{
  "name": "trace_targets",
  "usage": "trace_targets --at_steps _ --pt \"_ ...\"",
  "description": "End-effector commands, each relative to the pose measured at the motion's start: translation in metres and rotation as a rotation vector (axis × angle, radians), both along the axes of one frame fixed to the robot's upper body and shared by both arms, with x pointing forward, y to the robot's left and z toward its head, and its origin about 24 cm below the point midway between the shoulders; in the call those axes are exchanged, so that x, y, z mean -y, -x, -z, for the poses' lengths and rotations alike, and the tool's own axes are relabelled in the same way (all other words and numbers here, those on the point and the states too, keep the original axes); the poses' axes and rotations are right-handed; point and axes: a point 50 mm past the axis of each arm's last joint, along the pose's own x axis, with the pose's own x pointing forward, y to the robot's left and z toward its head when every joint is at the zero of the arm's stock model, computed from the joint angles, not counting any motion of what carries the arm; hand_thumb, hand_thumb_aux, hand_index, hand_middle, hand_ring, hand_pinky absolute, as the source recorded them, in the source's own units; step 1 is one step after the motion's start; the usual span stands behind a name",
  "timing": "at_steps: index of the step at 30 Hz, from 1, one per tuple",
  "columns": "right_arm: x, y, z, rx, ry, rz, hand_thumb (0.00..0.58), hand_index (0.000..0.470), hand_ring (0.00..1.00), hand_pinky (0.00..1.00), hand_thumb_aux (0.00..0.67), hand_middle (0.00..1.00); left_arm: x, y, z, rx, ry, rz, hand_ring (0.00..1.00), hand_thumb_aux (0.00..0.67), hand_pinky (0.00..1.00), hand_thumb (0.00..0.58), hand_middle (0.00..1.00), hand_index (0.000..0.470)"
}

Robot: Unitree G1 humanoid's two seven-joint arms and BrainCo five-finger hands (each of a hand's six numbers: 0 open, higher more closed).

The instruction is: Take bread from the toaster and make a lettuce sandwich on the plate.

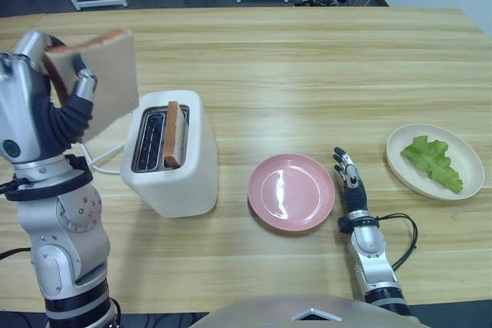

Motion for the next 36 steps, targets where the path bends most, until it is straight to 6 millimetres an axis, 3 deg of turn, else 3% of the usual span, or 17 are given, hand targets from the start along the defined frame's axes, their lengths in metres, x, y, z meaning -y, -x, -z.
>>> trace_targets --at_steps 1,6,8,11,15,19,26,28,36 --pt "-0.002 -0.005 0.001 -0.009 0.005 -0.001 0.000 0.000 0.00 0.00 0.000 0.00 0.026 0.007 -0.027 0.197 0.089 0.276 1.00 0.670 1.00 0.580 1.00 0.470" --pt "-0.001 -0.010 -0.001 0.002 0.006 -0.002 0.000 0.000 0.00 0.00 0.000 0.00 0.065 -0.002 -0.030 0.162 0.381 0.757 1.00 0.670 1.00 0.580 1.00 0.470" --pt "0.004 -0.013 -0.004 0.016 0.010 0.017 0.000 0.000 0.00 0.00 0.000 0.00 0.083 -0.012 -0.018 0.054 0.566 0.960 1.00 0.670 1.00 0.580 1.00 0.470" --pt "0.017 -0.016 -0.011 0.045 0.020 0.059 0.000 0.000 0.00 0.00 0.000 0.00 0.105 -0.030 0.010 -0.146 0.778 1.111 1.00 0.670 1.00 0.580 1.00 0.470" --pt "0.035 -0.016 -0.022 0.089 0.034 0.111 0.000 0.000 0.00 0.00 0.000 0.00 0.136 -0.049 0.073 -0.445 0.958 1.104 1.00 0.670 1.00 0.580 1.00 0.470" --pt "0.048 -0.014 -0.030 0.107 0.050 0.136 0.000 0.000 0.00 0.00 0.000 0.00 0.157 -0.052 0.127 -0.627 1.049 1.041 1.00 0.670 1.00 0.580 1.00 0.470" --pt "0.051 -0.008 -0.032 0.096 0.058 0.137 0.000 0.000 0.00 0.00 0.000 0.00 0.177 -0.032 0.182 -0.877 1.153 1.035 1.00 0.670 1.00 0.580 1.00 0.470" --pt "0.050 -0.007 -0.032 0.094 0.058 0.135 0.000 0.000 0.00 0.00 0.000 0.00 0.176 -0.026 0.193 -0.923 1.171 1.010 1.00 0.670 1.00 0.580 1.00 0.470" --pt "0.050 -0.005 -0.032 0.080 0.061 0.124 0.000 0.000 0.00 0.00 0.000 0.00 0.140 -0.025 0.228 -1.014 1.196 0.818 1.00 0.670 1.00 0.580 1.00 0.470"
